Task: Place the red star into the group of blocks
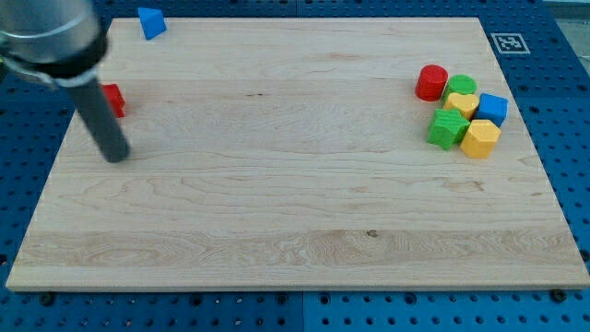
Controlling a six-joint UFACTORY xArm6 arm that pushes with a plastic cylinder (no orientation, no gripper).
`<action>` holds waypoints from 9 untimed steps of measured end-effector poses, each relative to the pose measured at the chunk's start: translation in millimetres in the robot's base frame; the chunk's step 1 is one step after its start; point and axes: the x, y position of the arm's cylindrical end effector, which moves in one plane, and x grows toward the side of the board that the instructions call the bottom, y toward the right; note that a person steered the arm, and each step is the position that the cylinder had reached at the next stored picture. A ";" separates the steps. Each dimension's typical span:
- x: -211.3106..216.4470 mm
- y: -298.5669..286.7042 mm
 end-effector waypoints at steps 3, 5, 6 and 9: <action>-63.0 -33.4; -87.5 23.9; -95.3 64.3; -63.1 231.1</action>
